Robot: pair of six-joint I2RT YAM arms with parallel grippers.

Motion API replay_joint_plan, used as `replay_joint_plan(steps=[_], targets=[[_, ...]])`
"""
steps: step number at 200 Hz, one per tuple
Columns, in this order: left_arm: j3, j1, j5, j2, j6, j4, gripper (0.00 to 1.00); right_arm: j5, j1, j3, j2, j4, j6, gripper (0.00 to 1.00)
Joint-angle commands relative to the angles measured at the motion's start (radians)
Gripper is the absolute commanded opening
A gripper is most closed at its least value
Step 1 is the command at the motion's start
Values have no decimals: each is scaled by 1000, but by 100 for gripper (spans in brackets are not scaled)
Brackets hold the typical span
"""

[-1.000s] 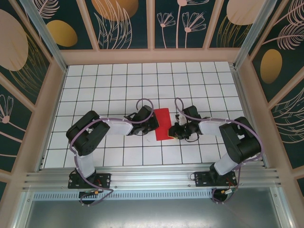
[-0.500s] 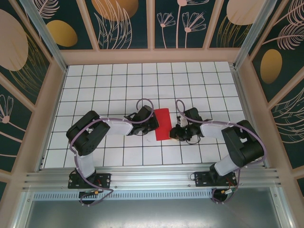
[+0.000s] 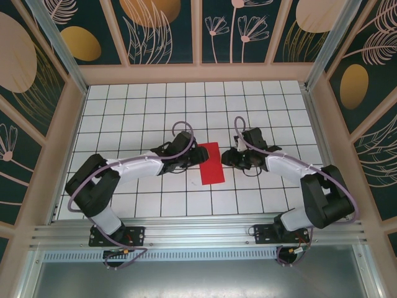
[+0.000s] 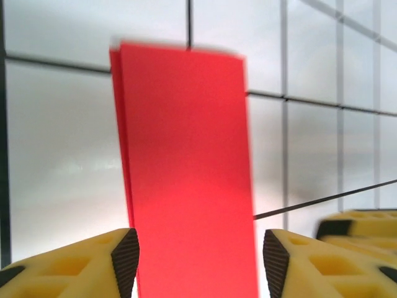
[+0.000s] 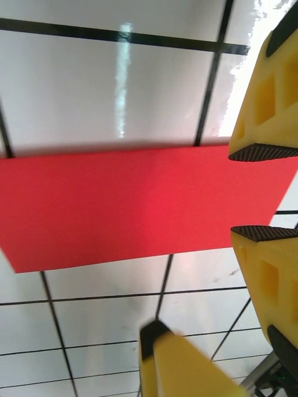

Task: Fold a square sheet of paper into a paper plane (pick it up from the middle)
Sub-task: Fold the square sheet of paper in half at the center of the table.

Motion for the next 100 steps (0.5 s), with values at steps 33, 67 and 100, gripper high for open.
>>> replay_joint_plan(steps=[33,67,100], targets=[[-161,51,94,-75,-56,154,67,49,32,88,132,-28,-18,37],[-233,67,173,-50,-117,327,67,48,31,94,157,-9,-12,36],[-239,98,229,6,-137,438,66,33,31,93,172,15,-9,31]])
